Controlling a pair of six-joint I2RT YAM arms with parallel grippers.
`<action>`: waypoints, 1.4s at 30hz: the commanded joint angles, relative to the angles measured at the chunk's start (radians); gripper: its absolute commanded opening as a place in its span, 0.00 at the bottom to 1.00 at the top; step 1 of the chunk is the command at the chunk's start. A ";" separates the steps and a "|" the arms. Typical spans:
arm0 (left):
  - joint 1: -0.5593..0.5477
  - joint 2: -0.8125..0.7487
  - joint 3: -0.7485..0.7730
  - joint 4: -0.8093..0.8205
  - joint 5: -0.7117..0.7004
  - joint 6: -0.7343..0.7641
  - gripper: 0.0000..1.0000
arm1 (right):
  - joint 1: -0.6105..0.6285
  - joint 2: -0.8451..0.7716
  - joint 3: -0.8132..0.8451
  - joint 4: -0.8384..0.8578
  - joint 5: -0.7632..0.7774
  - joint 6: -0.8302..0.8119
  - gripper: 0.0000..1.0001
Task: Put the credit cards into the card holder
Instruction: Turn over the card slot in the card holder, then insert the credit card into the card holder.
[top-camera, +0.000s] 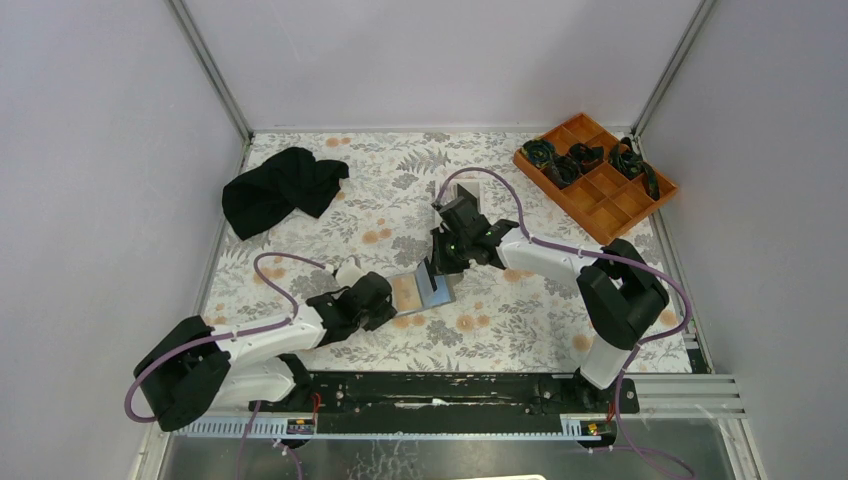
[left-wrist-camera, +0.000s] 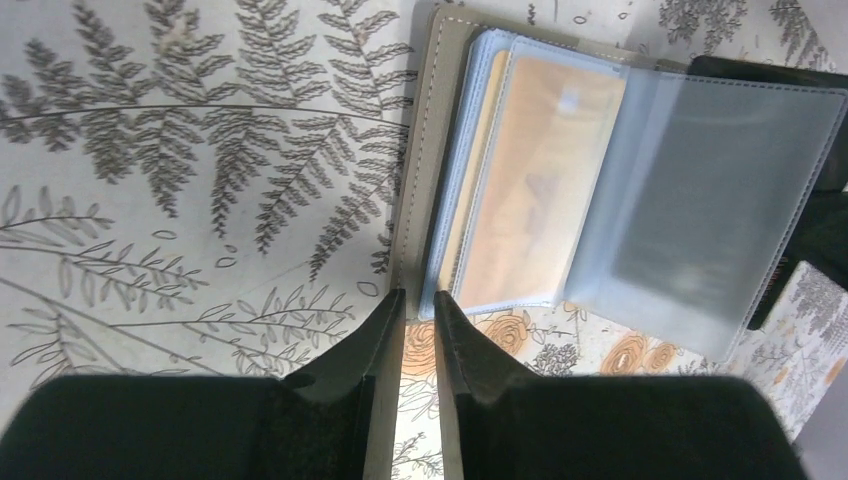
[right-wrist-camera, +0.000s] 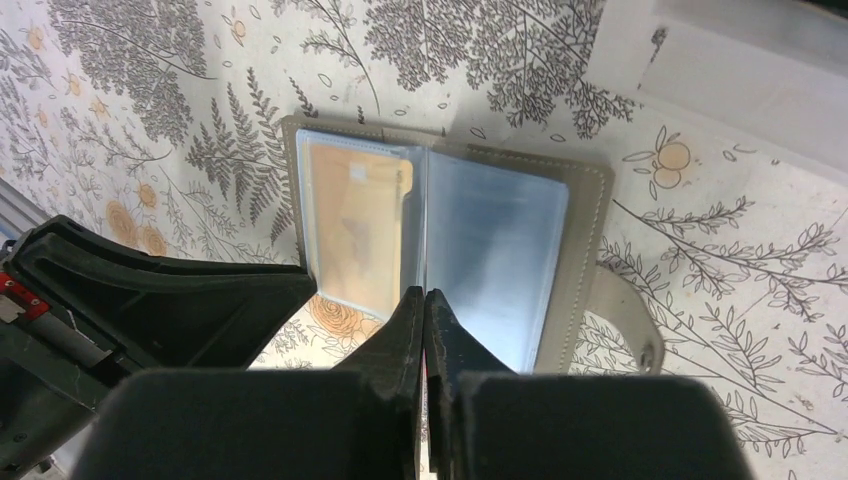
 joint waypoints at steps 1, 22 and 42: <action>0.001 -0.028 0.021 -0.132 -0.047 0.005 0.24 | 0.009 -0.017 0.068 -0.017 0.038 -0.046 0.00; 0.001 -0.095 0.111 -0.204 -0.086 0.014 0.38 | 0.002 -0.057 0.072 -0.054 0.159 -0.092 0.00; 0.001 0.041 0.088 -0.120 -0.057 0.031 0.33 | -0.003 -0.143 0.084 -0.080 0.141 -0.093 0.00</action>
